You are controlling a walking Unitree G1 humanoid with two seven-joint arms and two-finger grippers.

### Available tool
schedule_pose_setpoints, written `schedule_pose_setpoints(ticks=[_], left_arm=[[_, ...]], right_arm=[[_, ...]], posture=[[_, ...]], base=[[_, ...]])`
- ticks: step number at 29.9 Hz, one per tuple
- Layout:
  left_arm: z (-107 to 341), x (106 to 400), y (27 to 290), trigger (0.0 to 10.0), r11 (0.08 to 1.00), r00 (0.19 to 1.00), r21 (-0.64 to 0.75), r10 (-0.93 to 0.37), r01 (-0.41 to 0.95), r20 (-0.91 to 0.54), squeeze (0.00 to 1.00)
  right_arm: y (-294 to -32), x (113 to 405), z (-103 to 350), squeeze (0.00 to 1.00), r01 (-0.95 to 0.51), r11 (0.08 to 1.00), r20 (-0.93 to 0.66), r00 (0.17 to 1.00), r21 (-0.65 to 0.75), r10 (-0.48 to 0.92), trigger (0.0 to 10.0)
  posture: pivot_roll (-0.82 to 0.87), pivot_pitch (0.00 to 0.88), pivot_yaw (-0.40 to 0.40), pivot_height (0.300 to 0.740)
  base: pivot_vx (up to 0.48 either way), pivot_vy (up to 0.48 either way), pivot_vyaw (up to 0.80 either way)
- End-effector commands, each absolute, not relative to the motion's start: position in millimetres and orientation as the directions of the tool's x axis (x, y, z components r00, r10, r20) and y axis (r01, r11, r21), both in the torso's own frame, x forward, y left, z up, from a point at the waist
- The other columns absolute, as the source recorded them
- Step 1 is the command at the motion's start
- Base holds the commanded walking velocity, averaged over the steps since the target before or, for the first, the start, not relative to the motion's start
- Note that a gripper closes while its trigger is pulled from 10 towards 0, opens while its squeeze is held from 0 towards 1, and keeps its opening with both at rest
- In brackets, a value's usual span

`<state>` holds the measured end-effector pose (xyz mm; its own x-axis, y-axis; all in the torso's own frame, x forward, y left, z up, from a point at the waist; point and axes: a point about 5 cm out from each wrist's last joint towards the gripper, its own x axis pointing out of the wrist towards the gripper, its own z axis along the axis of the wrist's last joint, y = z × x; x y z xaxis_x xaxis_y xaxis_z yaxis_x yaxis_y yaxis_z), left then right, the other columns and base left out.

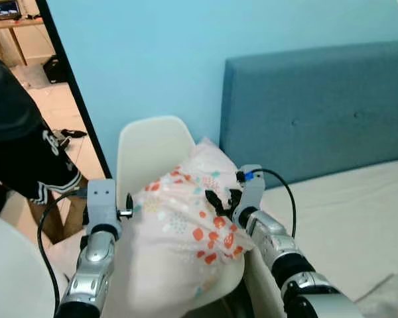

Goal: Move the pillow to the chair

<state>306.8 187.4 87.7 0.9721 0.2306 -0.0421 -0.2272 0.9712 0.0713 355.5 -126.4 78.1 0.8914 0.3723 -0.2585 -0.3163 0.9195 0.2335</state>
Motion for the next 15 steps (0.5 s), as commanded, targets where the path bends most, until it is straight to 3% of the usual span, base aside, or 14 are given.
schedule_pose_setpoints(ticks=[1, 6, 13, 15], left_arm=[[74.9, 300.1, 193.0, 10.0, 0.964, 0.962, 0.094, 0.257, -0.249, -0.091, 0.00], [48.3, 288.7, 199.9, 10.0, 0.957, 0.940, 0.108, 0.285, -0.269, -0.189, 0.00], [27.1, 277.7, 208.9, 10.0, 0.948, 0.907, 0.121, 0.318, -0.295, -0.275, 0.00], [4.5, 263.2, 215.4, 10.0, 0.943, 0.868, 0.139, 0.332, -0.302, -0.368, 0.00]], right_arm=[[-130.5, 346.5, 60.8, 0.00, -0.288, 0.931, -0.325, 0.879, 0.223, 0.350, 10.0], [-153.4, 329.7, 33.3, 0.00, -0.194, 0.967, -0.447, 0.859, 0.167, 0.249, 10.0], [-162.9, 323.2, 24.3, 0.00, -0.162, 0.980, -0.494, 0.846, 0.119, 0.200, 10.0], [-169.2, 318.3, 18.3, 0.00, -0.139, 0.985, -0.522, 0.836, 0.101, 0.171, 10.0]], posture=[[-0.10, 0.010, 0.000, 0.735], [-0.10, 0.008, 0.000, 0.740], [-0.10, 0.014, 0.002, 0.740], [-0.10, 0.017, 0.006, 0.740]], base=[[0.000, 0.000, 0.00], [0.000, 0.000, 0.00], [0.000, 0.000, 0.00], [-0.137, 0.000, 0.00]])
